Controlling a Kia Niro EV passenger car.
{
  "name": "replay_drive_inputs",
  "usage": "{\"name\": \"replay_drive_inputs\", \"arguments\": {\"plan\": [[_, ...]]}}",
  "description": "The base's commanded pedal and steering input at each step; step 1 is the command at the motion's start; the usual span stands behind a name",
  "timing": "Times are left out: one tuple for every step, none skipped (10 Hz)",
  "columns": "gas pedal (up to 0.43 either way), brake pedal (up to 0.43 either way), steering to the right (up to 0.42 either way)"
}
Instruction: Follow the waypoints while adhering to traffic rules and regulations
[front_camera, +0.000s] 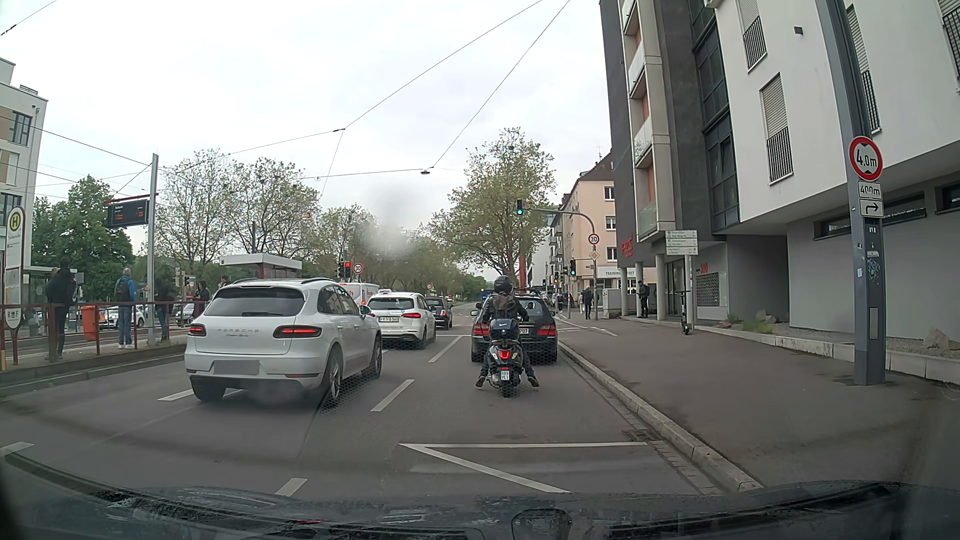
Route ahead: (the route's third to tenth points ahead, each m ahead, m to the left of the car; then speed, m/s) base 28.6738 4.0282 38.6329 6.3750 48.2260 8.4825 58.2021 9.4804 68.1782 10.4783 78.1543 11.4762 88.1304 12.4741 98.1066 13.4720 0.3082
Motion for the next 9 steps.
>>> {"name": "replay_drive_inputs", "arguments": {"plan": [[0.0, 0.0, -0.012], [0.008, 0.0, -0.012], [0.087, 0.0, -0.016], [0.118, 0.0, -0.02], [0.138, 0.0, -0.023], [0.15, 0.0, -0.024], [0.15, 0.0, -0.024], [0.169, 0.0, -0.024], [0.197, 0.0, -0.024]]}}
